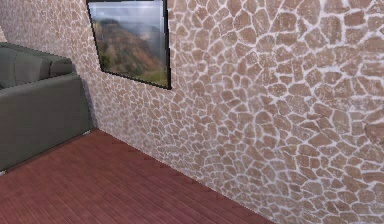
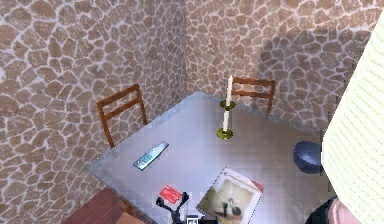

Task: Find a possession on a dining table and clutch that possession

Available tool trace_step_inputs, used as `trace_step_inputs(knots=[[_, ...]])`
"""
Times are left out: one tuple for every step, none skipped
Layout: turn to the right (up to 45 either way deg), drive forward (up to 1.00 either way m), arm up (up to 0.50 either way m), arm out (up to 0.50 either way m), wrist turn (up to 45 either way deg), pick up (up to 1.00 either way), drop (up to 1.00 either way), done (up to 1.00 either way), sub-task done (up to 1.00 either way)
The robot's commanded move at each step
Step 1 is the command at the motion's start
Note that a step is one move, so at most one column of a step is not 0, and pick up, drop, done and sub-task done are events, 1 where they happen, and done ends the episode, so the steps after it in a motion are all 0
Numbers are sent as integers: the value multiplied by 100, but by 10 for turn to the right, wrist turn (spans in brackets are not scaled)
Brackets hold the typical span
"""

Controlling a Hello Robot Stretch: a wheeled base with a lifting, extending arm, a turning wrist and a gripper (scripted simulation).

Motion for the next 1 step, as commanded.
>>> trace_step_inputs(knots=[[0, 0, 0, 0, 0, 100, 0, 0, 0]])
